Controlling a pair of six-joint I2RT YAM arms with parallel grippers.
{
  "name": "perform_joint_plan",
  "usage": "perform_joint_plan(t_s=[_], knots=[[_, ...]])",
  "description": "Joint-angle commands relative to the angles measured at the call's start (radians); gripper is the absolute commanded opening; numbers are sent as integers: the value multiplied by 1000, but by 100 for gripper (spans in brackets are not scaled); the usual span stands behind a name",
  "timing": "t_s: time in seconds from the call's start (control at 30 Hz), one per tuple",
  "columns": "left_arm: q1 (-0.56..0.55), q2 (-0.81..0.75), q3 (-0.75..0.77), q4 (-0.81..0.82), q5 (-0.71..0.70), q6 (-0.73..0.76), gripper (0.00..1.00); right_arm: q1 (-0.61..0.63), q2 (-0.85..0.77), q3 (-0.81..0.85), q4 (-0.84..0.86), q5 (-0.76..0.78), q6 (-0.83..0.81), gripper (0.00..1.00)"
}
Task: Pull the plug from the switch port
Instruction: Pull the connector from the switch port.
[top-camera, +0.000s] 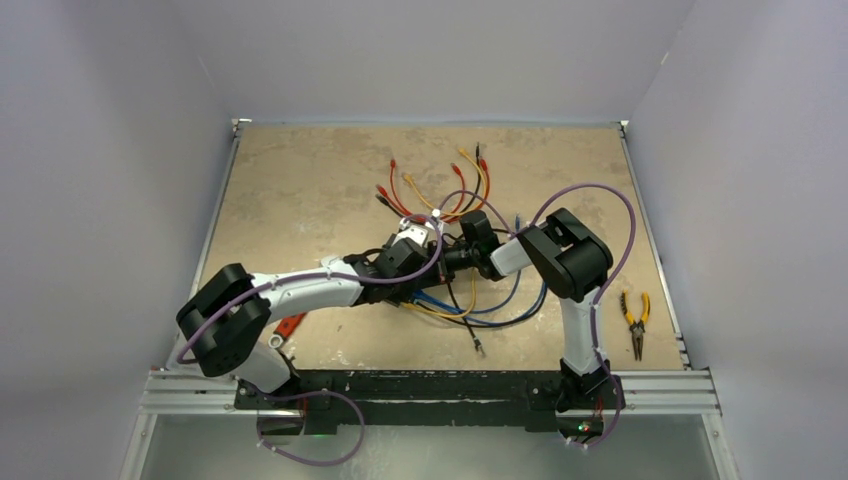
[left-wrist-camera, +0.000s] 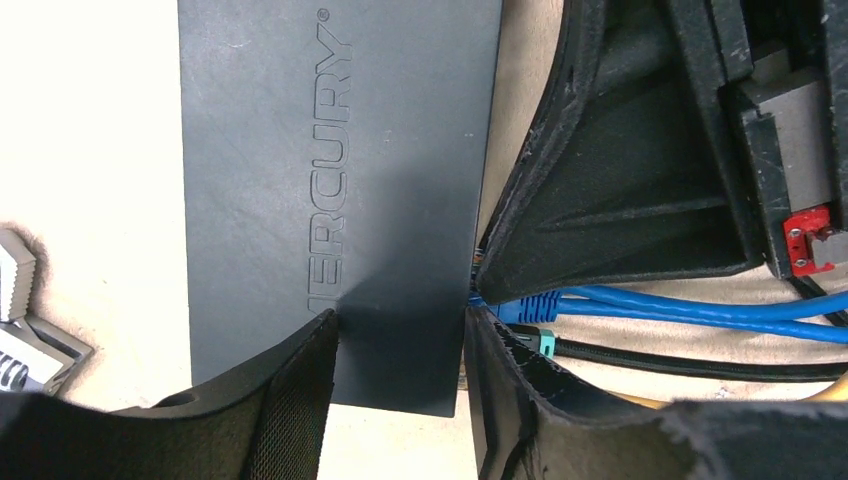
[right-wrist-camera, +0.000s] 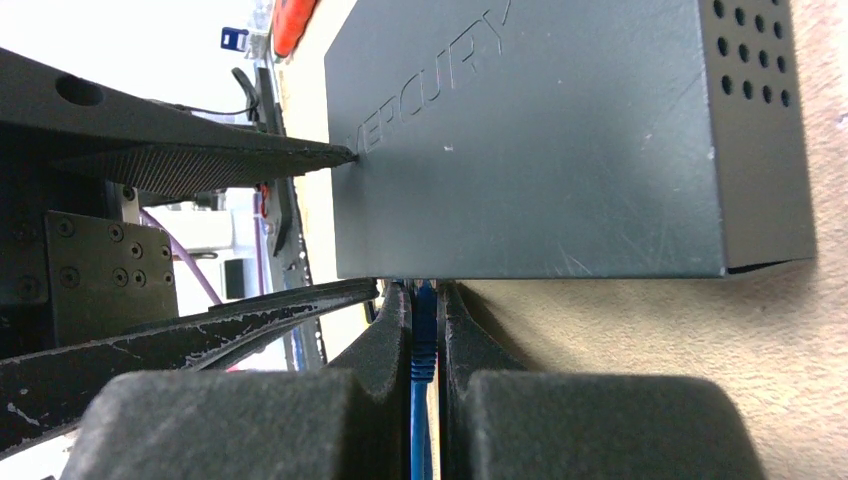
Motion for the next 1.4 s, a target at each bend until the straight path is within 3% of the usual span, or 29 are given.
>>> perform_joint_plan(t_s=[0.0, 0.3, 0.8, 0.87, 1.03, 1.37], knots=[[1, 26, 1, -93, -119, -62, 43, 15, 14, 3, -47, 55, -75, 0], [32, 70, -19, -112, -142, -117, 32, 13, -22, -8, -133, 63, -142, 0], [97, 114, -62, -94, -74, -88, 30, -4, -78, -45, -167, 22, -161, 0], [96, 101, -64, -78, -48, -69, 34, -5, -76, -38, -172, 22, -167, 0], [71, 18, -65, -42, 29, 8, 58, -6, -58, -19, -167, 20, -164, 0], [37, -54, -71, -35, 63, 84, 65, -8, -45, -15, -164, 13, -164, 0]])
